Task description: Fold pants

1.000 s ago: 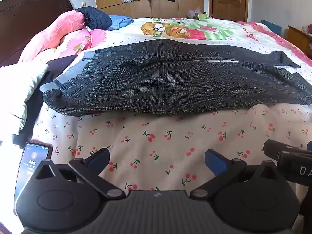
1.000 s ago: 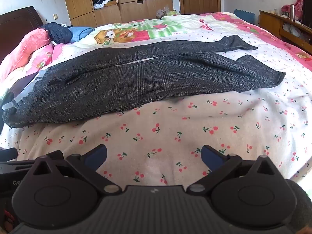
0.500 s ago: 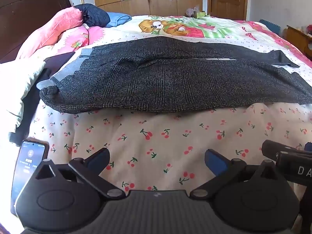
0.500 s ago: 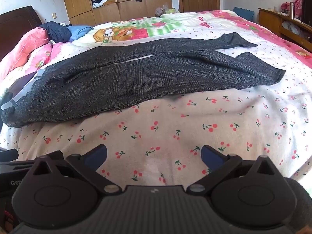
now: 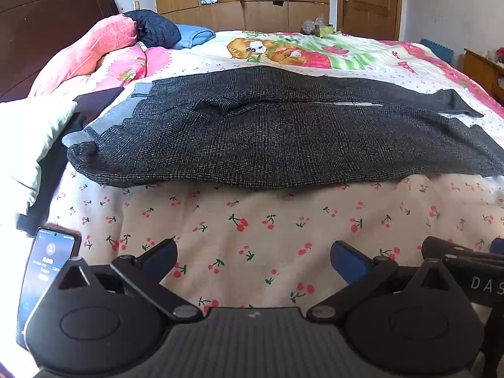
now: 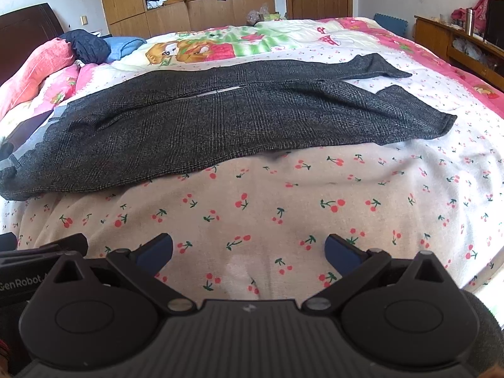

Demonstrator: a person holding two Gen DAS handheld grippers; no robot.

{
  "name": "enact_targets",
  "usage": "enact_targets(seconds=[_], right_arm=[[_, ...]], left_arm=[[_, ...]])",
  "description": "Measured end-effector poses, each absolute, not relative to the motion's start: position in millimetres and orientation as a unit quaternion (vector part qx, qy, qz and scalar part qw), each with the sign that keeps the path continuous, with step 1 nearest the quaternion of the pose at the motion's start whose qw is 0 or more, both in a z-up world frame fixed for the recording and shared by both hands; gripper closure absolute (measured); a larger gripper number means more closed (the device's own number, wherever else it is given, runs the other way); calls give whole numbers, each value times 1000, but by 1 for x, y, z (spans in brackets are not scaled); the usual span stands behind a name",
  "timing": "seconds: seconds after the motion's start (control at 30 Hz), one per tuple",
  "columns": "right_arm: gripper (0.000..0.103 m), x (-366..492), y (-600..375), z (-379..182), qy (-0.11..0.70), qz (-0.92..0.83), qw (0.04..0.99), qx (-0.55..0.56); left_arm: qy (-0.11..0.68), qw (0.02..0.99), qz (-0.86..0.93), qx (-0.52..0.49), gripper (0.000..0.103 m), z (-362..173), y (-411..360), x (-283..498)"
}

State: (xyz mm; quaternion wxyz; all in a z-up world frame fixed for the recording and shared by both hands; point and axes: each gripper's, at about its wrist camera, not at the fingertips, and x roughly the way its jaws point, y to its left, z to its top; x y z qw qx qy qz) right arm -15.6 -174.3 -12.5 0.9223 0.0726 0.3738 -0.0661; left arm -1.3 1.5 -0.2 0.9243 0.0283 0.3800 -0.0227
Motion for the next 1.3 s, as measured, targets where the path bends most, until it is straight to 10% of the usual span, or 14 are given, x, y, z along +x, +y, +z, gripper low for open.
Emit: enact_targets(seconds=[1.3], right_arm=[[1, -21, -175, -8, 365, -50, 927, 70]], left_arm=[[357, 933, -12, 41, 0, 6, 0, -9]])
